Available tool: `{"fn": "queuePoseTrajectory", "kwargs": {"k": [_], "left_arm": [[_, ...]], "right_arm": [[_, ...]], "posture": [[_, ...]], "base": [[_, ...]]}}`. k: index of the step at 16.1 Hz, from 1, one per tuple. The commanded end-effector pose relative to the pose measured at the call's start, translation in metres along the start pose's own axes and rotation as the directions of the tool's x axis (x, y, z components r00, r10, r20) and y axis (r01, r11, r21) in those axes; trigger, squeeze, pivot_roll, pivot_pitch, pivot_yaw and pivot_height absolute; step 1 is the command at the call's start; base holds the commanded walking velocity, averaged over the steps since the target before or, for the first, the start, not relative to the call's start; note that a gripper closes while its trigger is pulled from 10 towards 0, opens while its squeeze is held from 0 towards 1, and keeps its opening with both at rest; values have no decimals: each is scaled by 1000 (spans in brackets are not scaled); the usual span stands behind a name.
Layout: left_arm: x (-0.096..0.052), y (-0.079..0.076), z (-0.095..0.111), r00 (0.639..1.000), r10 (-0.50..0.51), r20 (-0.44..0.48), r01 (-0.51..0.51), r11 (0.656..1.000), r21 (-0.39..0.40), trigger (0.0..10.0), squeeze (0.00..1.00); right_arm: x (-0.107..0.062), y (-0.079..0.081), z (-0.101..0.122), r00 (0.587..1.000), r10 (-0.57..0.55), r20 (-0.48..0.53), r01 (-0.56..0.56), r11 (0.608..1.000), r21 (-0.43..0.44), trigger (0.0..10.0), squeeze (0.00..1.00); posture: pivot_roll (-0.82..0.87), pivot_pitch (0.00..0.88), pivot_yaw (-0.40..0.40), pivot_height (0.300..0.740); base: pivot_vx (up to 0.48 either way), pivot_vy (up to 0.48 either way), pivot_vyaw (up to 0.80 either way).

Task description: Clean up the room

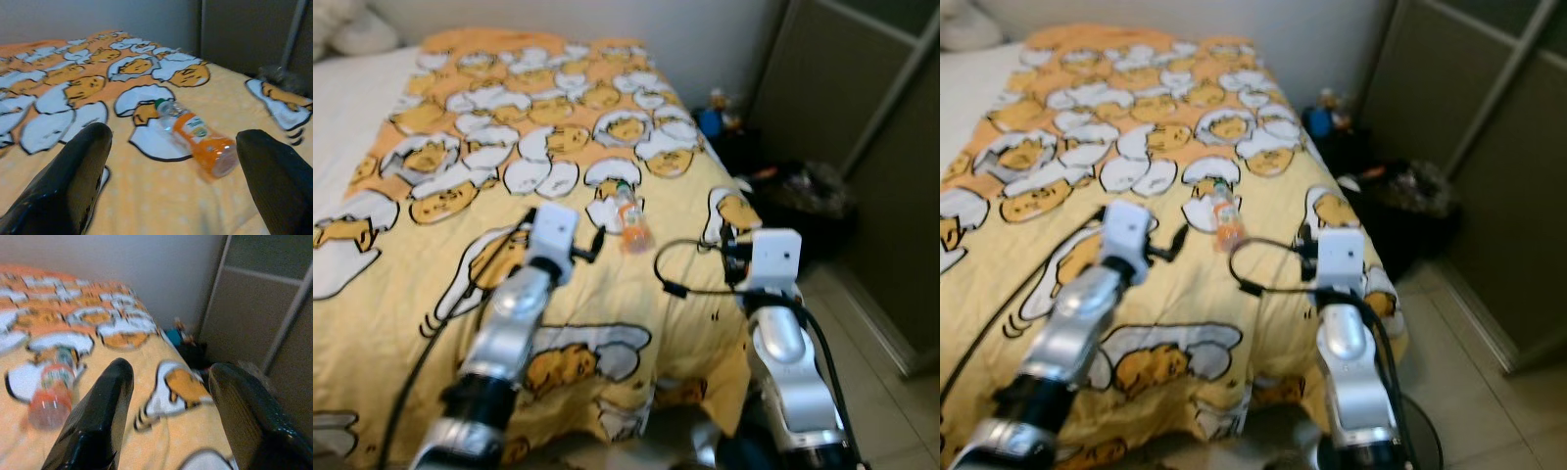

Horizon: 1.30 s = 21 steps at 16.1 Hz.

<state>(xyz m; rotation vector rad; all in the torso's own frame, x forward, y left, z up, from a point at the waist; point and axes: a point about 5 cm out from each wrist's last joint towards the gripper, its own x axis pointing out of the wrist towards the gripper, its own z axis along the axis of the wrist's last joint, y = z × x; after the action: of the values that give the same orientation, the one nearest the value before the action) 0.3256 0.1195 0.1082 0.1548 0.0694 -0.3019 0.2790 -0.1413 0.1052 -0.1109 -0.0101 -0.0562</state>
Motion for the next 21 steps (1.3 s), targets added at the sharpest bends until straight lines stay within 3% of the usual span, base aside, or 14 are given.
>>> {"fn": "queuePoseTrajectory", "kwargs": {"k": [1, 7, 11, 15, 18, 21], "left_arm": [[2, -5, 1, 1000, 0, 15, 0, 1000, -19, 10000, 0], [1, 4, 10, 981, 169, 100, -156, 980, -123, 10000, 0], [0, -2, 12, 985, 129, 117, -121, 990, -68, 10000, 0], [-2, -5, 12, 990, 92, 109, -92, 996, -4, 10000, 0], [-15, 9, 15, 989, 111, 100, -117, 992, 57, 10000, 0], [-23, 8, 25, 990, 67, 122, -76, 994, 78, 10000, 0]], "right_arm": [[2, 0, -4, 1000, 10, -27, -10, 1000, 6, 10000, 0], [11, -3, -9, 997, 29, -75, -20, 992, 125, 10000, 0], [23, -9, -9, 995, 13, -94, 1, 989, 147, 10000, 0], [45, -23, -8, 984, -73, -163, 104, 976, 192, 10000, 0], [77, -27, -18, 938, -52, -343, 130, 969, 210, 10000, 0], [81, -22, -31, 893, 7, -450, 114, 964, 241, 10000, 0]], "posture": [[27, 0, -1, 740], [37, 0, -6, 740], [61, 0, -16, 740], [79, 0, -10, 740], [156, 0, 11, 740], [219, 53, 24, 740]], "base": [[0, 0, 0], [400, 0, 0], [480, 0, 0], [480, 0, 0], [160, 0, 0], [0, 0, 0]]}}
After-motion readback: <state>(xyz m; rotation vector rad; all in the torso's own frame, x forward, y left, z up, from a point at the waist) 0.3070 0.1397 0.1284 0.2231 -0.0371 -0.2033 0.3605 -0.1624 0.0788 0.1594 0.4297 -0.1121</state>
